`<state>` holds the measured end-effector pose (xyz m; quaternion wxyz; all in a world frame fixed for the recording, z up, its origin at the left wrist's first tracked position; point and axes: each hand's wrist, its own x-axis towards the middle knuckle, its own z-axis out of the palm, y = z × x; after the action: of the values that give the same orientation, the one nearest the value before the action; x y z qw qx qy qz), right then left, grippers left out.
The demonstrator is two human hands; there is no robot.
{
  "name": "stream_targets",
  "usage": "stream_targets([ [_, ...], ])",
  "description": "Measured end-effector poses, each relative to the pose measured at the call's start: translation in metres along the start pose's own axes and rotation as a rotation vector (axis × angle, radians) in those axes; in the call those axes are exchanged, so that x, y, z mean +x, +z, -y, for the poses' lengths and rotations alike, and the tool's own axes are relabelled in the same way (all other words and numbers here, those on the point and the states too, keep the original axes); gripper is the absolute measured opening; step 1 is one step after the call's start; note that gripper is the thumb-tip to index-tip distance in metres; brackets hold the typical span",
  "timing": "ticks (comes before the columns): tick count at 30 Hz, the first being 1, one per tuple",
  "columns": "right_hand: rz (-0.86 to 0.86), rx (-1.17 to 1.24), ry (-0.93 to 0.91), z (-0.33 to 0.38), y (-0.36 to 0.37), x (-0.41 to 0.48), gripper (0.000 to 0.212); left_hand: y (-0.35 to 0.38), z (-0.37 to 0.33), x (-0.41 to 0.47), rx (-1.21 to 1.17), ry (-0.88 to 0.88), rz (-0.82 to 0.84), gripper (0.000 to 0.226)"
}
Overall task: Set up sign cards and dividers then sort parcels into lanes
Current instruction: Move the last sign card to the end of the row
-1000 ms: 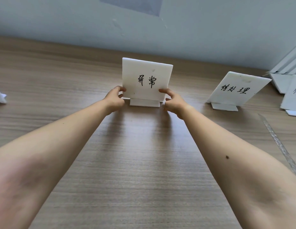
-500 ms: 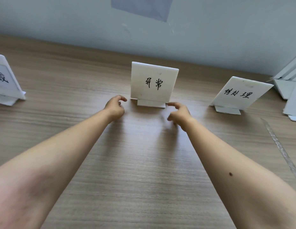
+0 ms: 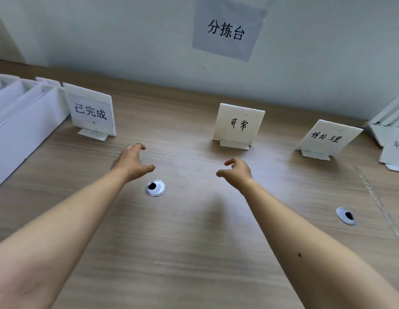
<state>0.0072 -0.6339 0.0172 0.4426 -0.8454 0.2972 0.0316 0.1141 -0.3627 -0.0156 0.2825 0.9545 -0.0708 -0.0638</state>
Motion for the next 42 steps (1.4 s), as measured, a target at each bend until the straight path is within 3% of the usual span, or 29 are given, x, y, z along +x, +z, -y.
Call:
stream_targets([
  [8,0.032,0.043,-0.172,0.077,0.072,-0.065,0.06,-0.091,0.081,-0.027,0.037,-0.005,0.026,0.096],
  [18,0.025,0.099,-0.108,0.158,0.183,-0.103,0.062,-0.162,0.164,-0.019,-0.074,0.043,0.112,0.093],
  [27,0.056,0.111,-0.043,0.175,0.234,-0.087,0.053,-0.154,0.182,0.022,-0.132,0.037,0.144,0.088],
  [35,-0.028,0.272,-0.09,0.197,0.248,-0.018,0.033,-0.148,0.192,0.085,-0.386,-0.07,0.007,0.115],
  [42,0.241,0.208,-0.149,0.224,0.279,0.039,0.04,-0.124,0.196,0.136,-0.34,-0.079,-0.046,0.113],
])
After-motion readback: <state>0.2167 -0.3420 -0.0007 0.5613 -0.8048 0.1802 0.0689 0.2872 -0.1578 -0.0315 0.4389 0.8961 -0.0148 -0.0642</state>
